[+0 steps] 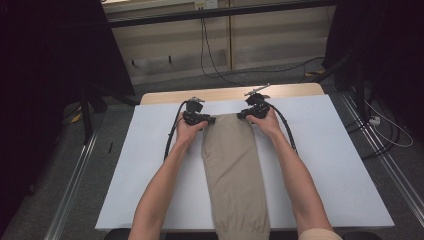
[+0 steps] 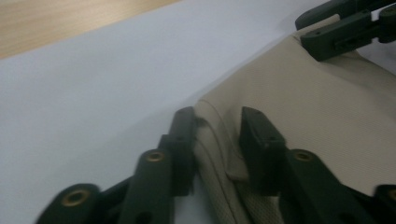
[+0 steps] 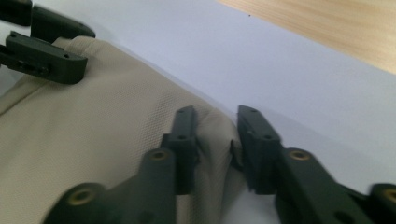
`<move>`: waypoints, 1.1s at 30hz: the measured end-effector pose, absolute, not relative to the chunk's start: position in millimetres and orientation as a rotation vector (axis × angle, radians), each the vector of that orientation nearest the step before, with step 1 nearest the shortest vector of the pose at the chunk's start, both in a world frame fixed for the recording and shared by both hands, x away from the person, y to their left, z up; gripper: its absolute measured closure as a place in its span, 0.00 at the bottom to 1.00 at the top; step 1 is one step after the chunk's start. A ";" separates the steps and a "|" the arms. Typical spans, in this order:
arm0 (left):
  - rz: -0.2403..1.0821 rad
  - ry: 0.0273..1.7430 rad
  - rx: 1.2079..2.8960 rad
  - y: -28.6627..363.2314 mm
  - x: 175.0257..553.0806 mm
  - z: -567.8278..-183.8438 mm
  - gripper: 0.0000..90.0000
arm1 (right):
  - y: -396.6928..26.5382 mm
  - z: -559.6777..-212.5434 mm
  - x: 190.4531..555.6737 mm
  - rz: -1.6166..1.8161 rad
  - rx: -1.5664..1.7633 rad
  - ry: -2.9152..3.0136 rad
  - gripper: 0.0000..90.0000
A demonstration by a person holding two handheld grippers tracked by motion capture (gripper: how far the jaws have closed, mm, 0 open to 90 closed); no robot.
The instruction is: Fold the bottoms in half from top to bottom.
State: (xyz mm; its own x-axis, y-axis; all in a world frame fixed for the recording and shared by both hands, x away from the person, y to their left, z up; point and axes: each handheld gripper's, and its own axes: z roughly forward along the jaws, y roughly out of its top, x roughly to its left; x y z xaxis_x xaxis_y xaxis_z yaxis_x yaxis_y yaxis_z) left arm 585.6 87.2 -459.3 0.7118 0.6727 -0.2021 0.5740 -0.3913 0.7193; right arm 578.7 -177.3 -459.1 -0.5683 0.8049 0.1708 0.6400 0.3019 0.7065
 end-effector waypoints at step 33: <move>0.223 0.824 1.844 99.0 585.1 -347.9 0.95 | -206.4 -349.9 565.2 1.467 1.301 2.051 0.96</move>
State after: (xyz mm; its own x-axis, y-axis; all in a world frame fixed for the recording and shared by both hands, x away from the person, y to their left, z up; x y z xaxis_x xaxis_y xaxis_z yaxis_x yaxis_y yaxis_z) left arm 585.1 99.0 -347.9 0.7450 0.6301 -0.2189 0.4334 -0.2078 0.8769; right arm 565.2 -206.4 -349.9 -0.5432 0.8025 0.2468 0.4930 0.0669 0.8675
